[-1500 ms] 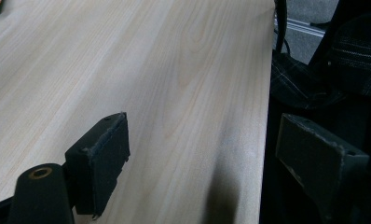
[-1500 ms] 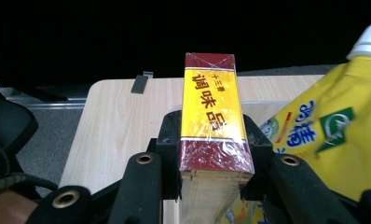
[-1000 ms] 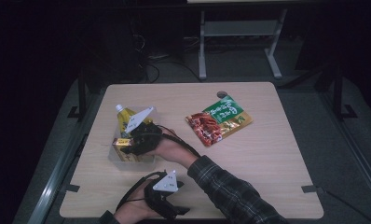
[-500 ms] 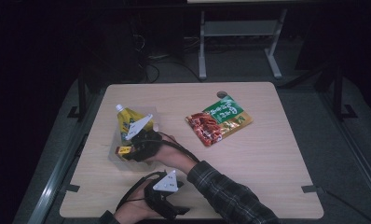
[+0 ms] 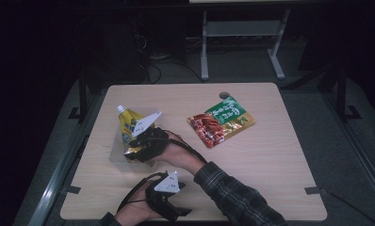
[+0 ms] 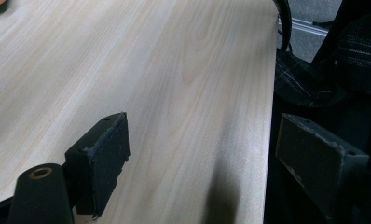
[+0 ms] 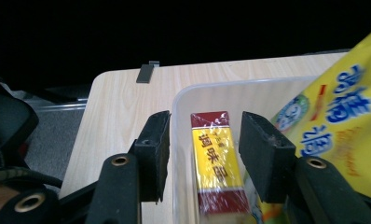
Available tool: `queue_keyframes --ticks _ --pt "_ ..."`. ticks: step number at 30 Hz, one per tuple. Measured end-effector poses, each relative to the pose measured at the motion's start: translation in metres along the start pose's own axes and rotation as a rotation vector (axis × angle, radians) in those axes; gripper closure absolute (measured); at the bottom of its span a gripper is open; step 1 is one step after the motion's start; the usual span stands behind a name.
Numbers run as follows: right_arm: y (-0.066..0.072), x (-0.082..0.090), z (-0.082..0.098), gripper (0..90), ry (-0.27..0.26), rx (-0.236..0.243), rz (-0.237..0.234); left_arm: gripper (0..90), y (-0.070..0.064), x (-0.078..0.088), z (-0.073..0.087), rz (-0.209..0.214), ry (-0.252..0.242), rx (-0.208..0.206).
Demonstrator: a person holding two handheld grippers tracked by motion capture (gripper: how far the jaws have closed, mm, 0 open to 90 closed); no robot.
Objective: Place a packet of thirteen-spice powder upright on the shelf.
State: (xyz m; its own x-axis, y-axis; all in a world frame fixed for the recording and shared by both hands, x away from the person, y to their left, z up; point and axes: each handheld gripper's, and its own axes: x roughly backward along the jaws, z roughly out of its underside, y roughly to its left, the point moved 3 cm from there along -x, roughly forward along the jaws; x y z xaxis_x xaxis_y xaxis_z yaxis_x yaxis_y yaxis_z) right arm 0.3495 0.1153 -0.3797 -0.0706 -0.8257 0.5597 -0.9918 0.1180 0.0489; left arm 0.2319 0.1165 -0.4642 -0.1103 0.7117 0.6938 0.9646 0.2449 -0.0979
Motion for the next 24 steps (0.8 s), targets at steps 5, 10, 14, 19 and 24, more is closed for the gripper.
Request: queue_keyframes --ticks 5,10,14,19,24 --pt "0.000 0.019 0.000 48.2 -0.020 0.000 0.011 16.6 0.002 0.001 0.000 -0.006 -0.002 -0.005" --pt "0.000 0.035 0.003 46.6 -0.036 -0.008 0.025 16.5 0.002 0.001 0.000 -0.013 -0.019 0.027" --pt "-0.001 0.059 0.012 46.0 -0.054 -0.033 0.049 16.6 0.006 0.003 0.001 -0.019 -0.009 0.018" --pt "-0.008 0.085 0.026 45.4 -0.065 -0.047 0.097 16.6 0.007 0.003 0.000 -0.028 -0.013 0.026" --pt "-0.015 0.107 0.044 45.2 -0.070 -0.085 0.142 16.6 0.008 0.003 0.000 -0.039 -0.022 0.045"
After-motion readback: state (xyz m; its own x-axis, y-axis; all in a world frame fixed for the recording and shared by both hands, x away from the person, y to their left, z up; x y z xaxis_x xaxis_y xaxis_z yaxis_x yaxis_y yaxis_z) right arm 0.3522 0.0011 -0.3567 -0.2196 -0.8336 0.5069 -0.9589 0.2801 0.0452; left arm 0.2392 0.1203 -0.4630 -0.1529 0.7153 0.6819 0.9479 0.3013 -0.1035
